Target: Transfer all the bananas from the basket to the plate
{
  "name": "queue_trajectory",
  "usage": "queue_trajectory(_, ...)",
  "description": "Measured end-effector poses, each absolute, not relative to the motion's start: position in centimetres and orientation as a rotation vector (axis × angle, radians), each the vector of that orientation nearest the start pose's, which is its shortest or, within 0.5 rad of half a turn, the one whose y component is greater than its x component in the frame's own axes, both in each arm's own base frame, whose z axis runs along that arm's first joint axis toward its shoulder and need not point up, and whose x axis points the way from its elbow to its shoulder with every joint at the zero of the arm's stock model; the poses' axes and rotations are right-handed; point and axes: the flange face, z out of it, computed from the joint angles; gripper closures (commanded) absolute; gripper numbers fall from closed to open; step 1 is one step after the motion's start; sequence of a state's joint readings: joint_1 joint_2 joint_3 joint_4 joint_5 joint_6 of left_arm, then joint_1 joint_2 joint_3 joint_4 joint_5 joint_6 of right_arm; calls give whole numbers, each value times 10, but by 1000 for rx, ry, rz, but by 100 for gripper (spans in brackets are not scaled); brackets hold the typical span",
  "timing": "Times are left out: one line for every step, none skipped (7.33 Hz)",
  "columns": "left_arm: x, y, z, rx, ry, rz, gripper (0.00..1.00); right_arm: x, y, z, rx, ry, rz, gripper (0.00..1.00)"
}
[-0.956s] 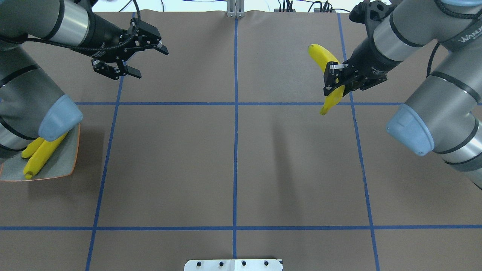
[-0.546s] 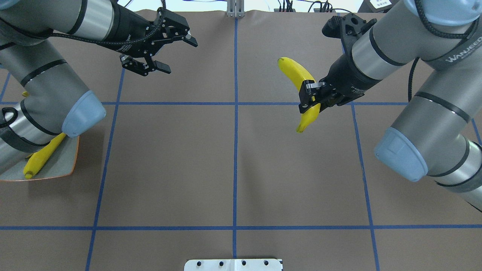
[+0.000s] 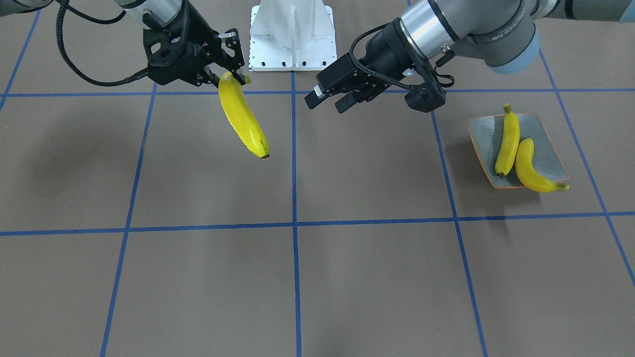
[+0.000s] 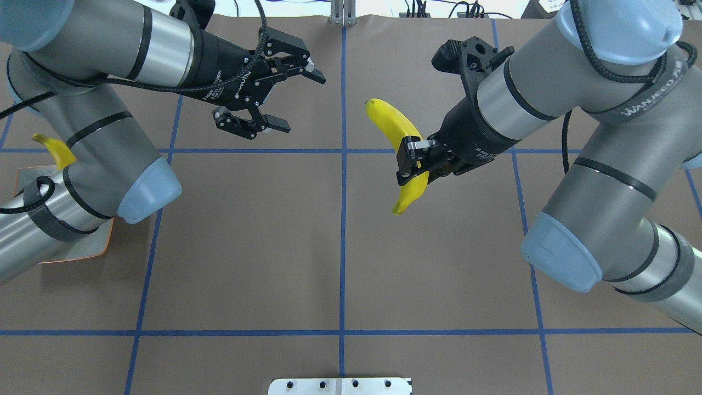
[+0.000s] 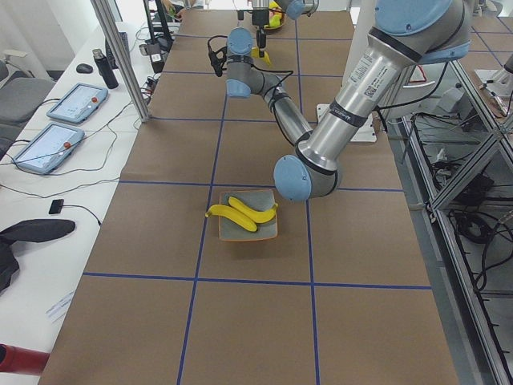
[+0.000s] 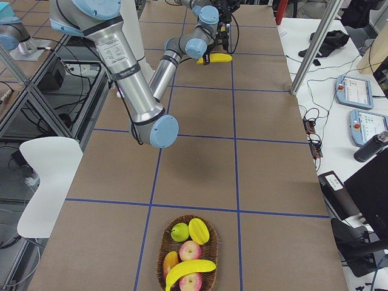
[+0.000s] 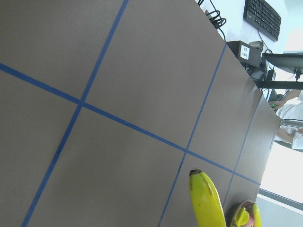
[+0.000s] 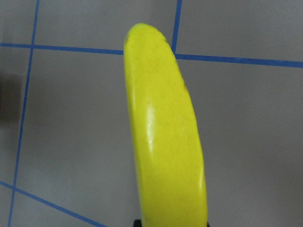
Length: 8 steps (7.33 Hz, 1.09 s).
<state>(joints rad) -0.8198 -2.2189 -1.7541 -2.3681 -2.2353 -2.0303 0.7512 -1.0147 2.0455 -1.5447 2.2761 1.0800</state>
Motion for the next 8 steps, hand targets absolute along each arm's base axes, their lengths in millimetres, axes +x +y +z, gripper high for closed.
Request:
queue_trajectory(358, -479, 98, -249, 1639, -451, 1, -358, -422, 132, 59, -1221, -117, 100)
queue_trajectory(366, -475, 90, -262, 1651, -452, 2, -368, -425, 127, 50, -1264, -89, 100)
queue_trajectory(374, -472, 86, -265, 1657, -457, 2, -374, -428, 121, 47, -1295, -73, 100)
queue_trajectory(382, -470, 86, -266, 1658, -458, 2, -376, -429, 115, 48, -1312, -66, 100)
queue_trajectory(388, -470, 88, -268, 1655, -457, 2, -376, -430, 110, 45, -1322, -58, 100)
queue_trajectory(394, -471, 89, -268, 1651, -457, 5, -377, -431, 103, 37, -1330, -44, 100)
queue_trajectory(400, -472, 87, -265, 1651, -460, 7, -377, -431, 97, 31, -1337, -33, 100)
queue_trajectory(406, -471, 85, -260, 1655, -466, 13, -378, -431, 93, 26, -1343, -26, 100)
